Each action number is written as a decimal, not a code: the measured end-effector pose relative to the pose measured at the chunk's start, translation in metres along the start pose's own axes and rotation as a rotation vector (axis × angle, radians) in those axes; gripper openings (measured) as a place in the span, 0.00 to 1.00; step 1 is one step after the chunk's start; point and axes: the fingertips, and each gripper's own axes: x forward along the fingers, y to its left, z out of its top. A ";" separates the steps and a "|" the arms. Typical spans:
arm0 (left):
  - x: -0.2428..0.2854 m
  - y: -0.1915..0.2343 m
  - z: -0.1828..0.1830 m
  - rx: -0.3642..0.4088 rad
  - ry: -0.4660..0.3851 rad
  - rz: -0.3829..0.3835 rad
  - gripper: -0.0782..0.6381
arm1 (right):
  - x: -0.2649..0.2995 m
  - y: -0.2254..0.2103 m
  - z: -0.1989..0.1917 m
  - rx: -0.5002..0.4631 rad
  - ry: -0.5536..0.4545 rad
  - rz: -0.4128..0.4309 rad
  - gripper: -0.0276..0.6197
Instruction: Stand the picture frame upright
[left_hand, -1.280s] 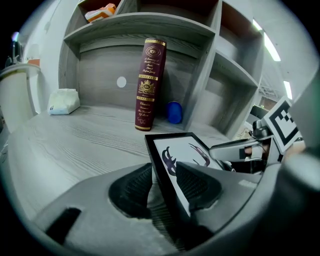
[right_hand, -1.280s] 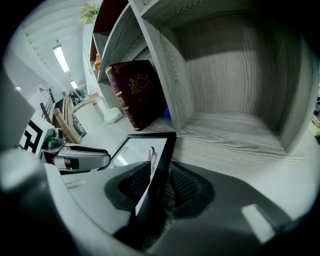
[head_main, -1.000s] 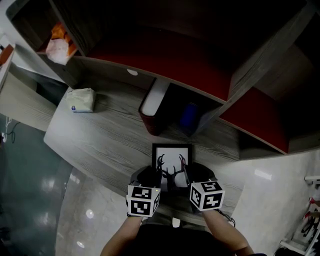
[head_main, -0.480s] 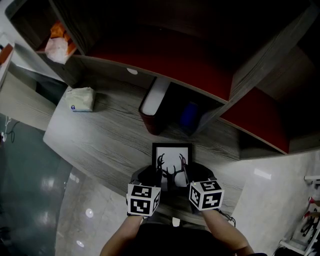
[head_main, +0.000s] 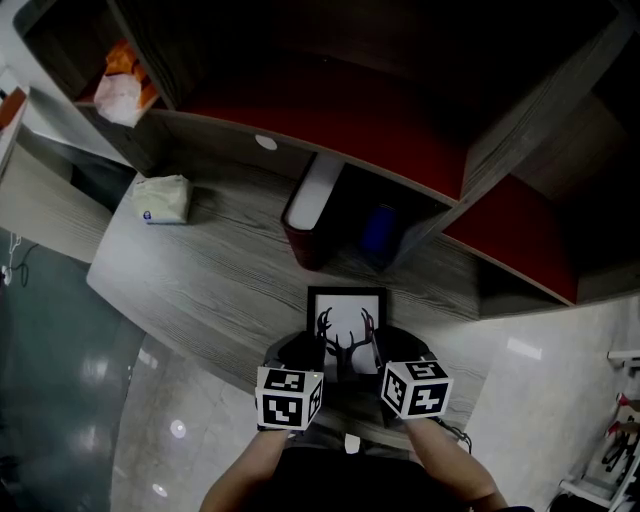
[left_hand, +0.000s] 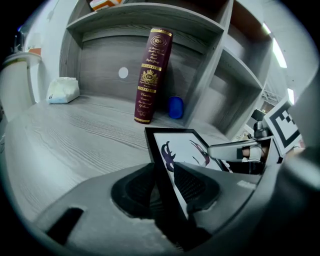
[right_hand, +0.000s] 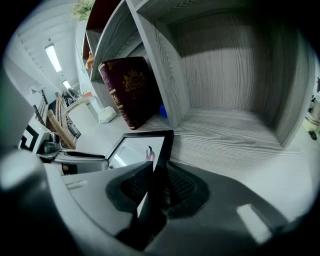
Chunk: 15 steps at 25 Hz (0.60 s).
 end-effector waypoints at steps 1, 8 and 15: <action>0.000 0.000 0.000 -0.003 0.000 0.000 0.27 | -0.001 0.000 0.000 0.009 -0.002 -0.002 0.16; -0.005 0.002 0.003 0.004 -0.014 -0.006 0.24 | -0.004 0.000 0.000 0.048 -0.035 -0.023 0.16; -0.008 0.001 0.010 0.031 -0.039 -0.017 0.23 | -0.012 0.002 0.005 0.071 -0.084 -0.048 0.15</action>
